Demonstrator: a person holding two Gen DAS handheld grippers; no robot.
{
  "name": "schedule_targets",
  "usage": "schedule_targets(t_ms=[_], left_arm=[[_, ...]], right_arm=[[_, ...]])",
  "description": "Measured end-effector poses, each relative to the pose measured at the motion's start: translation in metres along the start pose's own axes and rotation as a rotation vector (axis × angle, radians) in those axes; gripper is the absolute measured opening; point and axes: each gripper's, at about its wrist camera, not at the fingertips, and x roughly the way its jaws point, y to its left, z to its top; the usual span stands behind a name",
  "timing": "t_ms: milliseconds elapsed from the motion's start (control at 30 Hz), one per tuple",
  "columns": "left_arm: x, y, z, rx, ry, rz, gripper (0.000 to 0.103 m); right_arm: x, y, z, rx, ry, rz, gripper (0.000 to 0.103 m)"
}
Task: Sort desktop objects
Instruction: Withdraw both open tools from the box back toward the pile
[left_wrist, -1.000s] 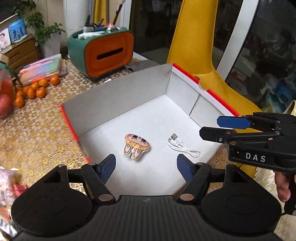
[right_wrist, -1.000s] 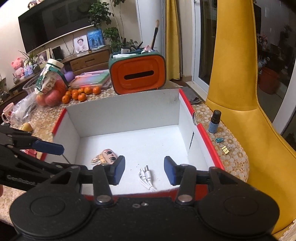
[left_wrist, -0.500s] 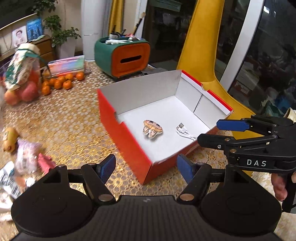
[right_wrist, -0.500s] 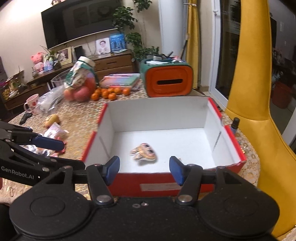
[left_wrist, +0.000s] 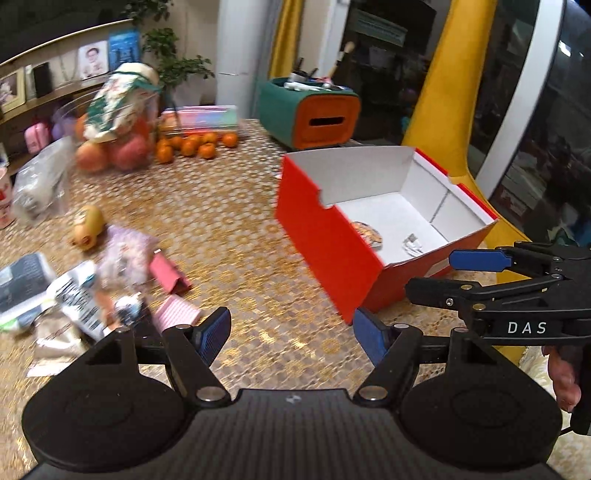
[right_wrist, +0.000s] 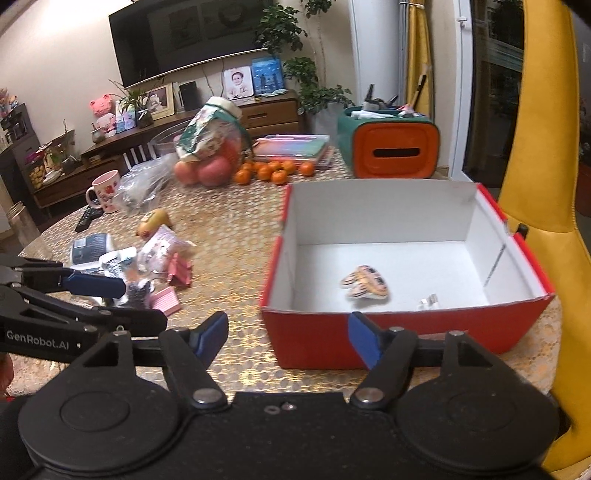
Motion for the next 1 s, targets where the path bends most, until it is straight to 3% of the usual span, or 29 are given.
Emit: schedule_targets(t_ms=[233,567,1000], left_arm=[[-0.017,0.041,-0.027,-0.065,-0.006,0.057,0.076],[-0.033,0.098,-0.052,-0.14,-0.02,0.109,0.076],[-0.031,0.145,-0.069,-0.18,-0.055,0.128,0.084]], right_arm=[[0.012,0.04,-0.007,-0.051,0.011,0.024,0.082],[0.033,0.084,-0.013,-0.073,0.045,0.082,0.084],[0.062,0.128,-0.011,-0.123,0.054,0.131,0.086]])
